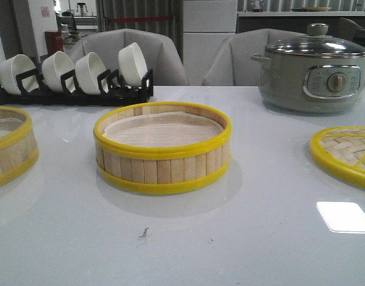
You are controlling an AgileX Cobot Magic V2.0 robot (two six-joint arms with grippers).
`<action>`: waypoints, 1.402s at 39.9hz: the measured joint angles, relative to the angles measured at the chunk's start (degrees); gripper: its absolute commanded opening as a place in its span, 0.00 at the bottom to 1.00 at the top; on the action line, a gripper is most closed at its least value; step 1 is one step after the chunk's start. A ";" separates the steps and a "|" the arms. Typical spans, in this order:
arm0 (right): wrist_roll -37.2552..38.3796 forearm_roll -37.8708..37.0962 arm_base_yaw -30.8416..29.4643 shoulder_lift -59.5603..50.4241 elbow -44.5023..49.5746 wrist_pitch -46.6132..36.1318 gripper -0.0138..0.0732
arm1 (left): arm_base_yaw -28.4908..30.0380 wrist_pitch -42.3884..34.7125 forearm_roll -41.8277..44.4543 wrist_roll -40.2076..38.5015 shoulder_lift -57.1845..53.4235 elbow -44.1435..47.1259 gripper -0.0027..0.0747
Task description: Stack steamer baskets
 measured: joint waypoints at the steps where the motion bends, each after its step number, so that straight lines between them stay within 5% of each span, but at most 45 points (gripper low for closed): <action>1: 0.00 0.00 0.00 0.00 0.00 0.00 0.19 | 0.00 0.00 0.00 0.00 0.00 0.00 0.14; 36: 0.00 0.00 0.00 0.00 0.00 0.00 0.19 | 0.00 0.00 0.00 0.00 0.00 0.00 0.14; 47: 0.00 0.00 0.00 0.00 0.00 0.00 0.19 | -1.05 0.45 -6.20 -0.29 0.00 -0.10 0.14; 56: 0.00 0.00 0.00 0.00 0.00 0.00 0.19 | -6.34 13.73 -6.00 -0.29 11.58 -15.96 0.14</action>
